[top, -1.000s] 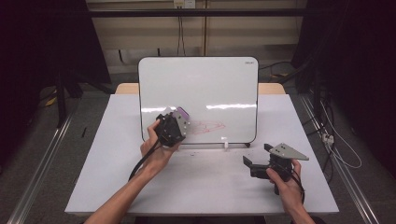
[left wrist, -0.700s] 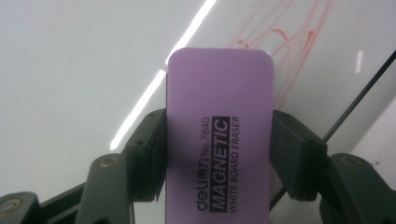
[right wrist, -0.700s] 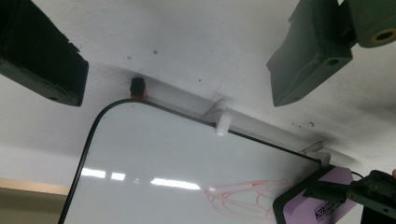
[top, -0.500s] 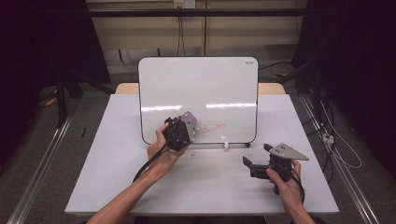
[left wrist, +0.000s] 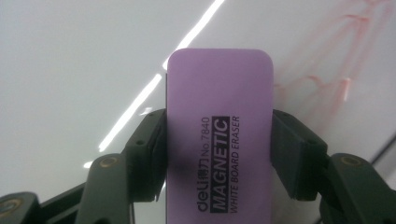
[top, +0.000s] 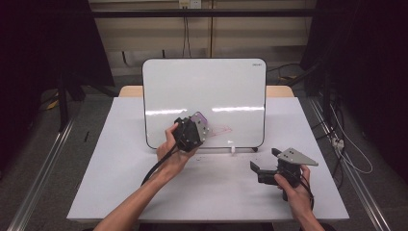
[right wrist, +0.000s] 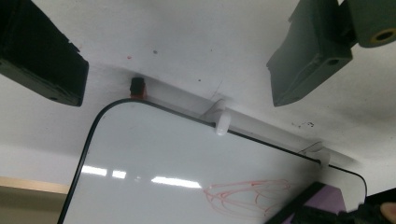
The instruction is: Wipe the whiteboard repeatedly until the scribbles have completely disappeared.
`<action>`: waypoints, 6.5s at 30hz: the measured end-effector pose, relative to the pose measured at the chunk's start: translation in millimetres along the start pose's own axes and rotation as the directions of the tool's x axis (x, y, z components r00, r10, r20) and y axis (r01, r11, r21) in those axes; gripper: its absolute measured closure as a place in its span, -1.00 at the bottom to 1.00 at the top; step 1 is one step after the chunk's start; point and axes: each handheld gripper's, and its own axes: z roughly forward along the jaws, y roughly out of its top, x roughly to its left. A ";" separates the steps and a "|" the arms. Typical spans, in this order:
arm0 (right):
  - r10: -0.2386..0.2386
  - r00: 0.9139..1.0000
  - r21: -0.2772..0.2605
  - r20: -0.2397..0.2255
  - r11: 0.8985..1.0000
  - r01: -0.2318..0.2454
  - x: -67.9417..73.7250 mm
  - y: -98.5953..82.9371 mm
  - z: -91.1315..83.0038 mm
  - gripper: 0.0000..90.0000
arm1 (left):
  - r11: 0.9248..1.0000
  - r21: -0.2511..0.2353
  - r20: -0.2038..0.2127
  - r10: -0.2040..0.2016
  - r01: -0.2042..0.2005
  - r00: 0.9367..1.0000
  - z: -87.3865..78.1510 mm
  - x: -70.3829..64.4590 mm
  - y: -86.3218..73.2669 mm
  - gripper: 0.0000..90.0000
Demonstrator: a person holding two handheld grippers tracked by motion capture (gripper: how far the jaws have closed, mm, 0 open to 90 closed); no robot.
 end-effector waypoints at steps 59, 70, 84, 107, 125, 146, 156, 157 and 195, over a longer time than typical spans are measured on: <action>0.001 1.000 0.001 -0.002 1.000 -0.001 -2.1 -1.5 -0.6 -0.90 | 0.999 -0.041 0.019 0.005 -0.005 1.000 14.6 14.3 38.6 -0.08; 0.001 1.000 0.000 -0.004 1.000 -0.001 -1.1 -1.0 0.3 -0.90 | 0.998 -0.053 0.021 0.023 -0.022 0.999 15.6 0.1 39.3 -0.08; -0.001 1.000 0.000 -0.004 1.000 0.001 -1.3 -0.8 0.0 -0.90 | 0.987 -0.052 0.079 0.154 -0.150 0.985 17.6 -55.5 38.9 -0.08; 0.000 1.000 0.001 0.001 1.000 0.000 -2.6 -1.1 -0.8 -0.90 | 0.998 -0.063 0.014 -0.023 0.024 1.000 19.9 15.8 51.9 -0.08; -0.001 1.000 -0.001 -0.001 1.000 0.001 -1.4 -1.3 -1.7 -0.90 | 0.989 -0.080 0.091 0.130 -0.122 0.987 22.4 -57.8 45.9 -0.08; 0.004 1.000 -0.001 0.000 1.000 -0.004 -2.2 -1.5 -1.5 -0.90 | 0.997 -0.069 0.012 0.021 -0.020 1.000 26.2 6.8 67.9 -0.08; 0.020 1.000 -0.007 0.002 1.000 -0.020 -5.2 -1.5 -3.5 -0.90 | 0.990 -0.085 0.067 0.120 -0.114 0.990 28.7 -46.8 67.1 -0.08; 0.021 1.000 -0.008 0.002 1.000 -0.021 -5.4 -1.9 -3.9 -0.90 | 0.987 -0.080 0.064 0.145 -0.140 0.987 28.1 -52.9 66.2 -0.08; 0.009 1.000 0.000 0.004 1.000 -0.009 -0.5 1.0 0.6 -0.90 | 0.944 -0.144 0.191 -0.268 0.297 0.944 -12.4 57.3 -1.3 -0.08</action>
